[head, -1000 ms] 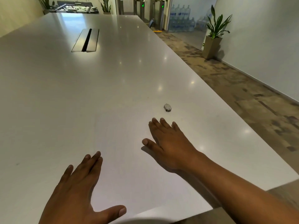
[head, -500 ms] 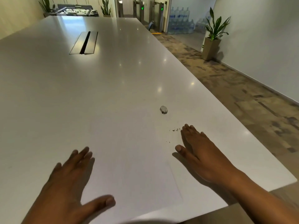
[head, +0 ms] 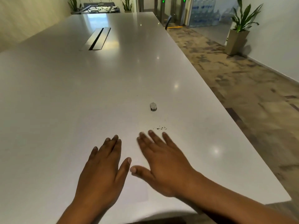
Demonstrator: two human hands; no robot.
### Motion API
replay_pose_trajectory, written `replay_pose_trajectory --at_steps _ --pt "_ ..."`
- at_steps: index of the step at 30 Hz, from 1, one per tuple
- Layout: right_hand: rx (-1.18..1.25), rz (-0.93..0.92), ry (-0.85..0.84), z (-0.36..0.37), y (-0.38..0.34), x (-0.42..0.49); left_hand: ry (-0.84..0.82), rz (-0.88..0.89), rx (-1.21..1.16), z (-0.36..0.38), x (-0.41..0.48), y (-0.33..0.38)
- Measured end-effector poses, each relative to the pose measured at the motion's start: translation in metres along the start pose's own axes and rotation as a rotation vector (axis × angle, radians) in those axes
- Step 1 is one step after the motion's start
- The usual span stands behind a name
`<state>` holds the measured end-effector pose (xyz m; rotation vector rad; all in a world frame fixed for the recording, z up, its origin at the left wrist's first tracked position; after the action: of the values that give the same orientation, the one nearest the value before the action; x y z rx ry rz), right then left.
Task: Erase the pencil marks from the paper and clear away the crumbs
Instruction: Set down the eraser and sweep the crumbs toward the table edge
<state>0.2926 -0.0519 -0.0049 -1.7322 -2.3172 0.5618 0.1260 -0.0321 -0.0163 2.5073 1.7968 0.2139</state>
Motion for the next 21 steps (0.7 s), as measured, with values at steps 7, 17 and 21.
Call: replay_pose_trajectory --at_steps 7,17,21 --pt "-0.051 0.230 0.121 -0.033 0.043 -0.011 -0.008 -0.004 0.042 0.002 -0.002 -0.001" --pt "-0.091 0.272 0.113 -0.008 0.002 0.028 -0.004 -0.013 0.026 0.002 -0.001 -0.002" --pt "-0.192 0.551 0.116 -0.030 0.030 -0.013 -0.028 -0.001 0.016 0.005 0.000 -0.004"
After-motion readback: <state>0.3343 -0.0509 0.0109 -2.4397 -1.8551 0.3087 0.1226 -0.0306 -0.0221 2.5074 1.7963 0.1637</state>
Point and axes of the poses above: each hand's wrist, its own x-axis towards the middle knuckle, its own z-axis out of the palm, y = z × x, the point moved 5 cm from there along x, towards the middle knuckle, and after that the axes turned 11 degrees about x, right-handed, at the moved point
